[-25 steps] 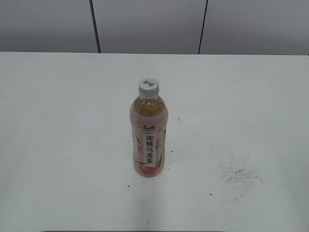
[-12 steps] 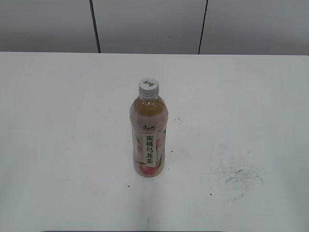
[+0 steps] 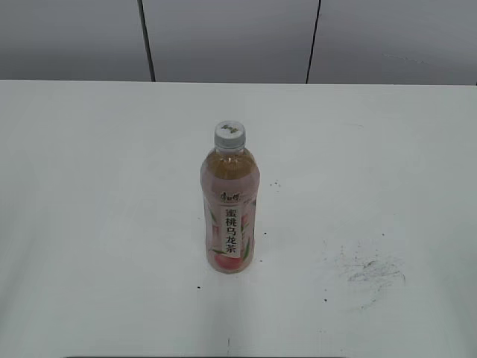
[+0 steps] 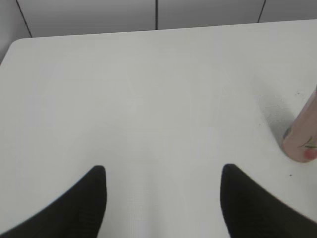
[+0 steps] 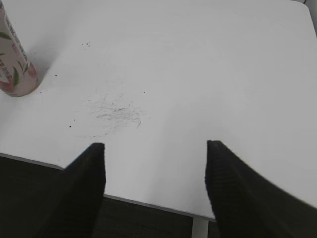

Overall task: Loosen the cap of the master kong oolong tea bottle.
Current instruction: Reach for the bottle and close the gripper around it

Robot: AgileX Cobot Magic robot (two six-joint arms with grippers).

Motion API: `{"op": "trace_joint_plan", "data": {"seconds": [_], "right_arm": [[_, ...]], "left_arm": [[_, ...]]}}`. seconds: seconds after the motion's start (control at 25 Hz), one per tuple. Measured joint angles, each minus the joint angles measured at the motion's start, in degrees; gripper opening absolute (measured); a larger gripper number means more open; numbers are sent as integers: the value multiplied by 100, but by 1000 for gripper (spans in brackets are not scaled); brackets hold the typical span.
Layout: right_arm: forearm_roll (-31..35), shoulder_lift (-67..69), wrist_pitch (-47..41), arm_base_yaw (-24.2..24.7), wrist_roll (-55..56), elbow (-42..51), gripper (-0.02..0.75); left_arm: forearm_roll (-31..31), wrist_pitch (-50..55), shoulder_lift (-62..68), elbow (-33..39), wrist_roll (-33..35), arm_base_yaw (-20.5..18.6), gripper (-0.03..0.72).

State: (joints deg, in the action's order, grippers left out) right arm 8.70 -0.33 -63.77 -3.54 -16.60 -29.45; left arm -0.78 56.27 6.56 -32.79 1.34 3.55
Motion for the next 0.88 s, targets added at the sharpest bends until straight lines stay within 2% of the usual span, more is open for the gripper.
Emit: {"op": "trace_joint_plan", "data": {"seconds": [0.4, 0.72, 0.88], "right_arm": [[2, 0, 0, 0, 0, 0, 480], [2, 0, 0, 0, 0, 0, 480], [7, 0, 0, 0, 0, 0, 480]], "left_arm": [[-488, -2956, 2007, 5, 0, 110, 384], [-844, -6569, 4199, 570, -32, 110, 377], [-752, -7833, 5180, 659, -86, 110, 376]]}}
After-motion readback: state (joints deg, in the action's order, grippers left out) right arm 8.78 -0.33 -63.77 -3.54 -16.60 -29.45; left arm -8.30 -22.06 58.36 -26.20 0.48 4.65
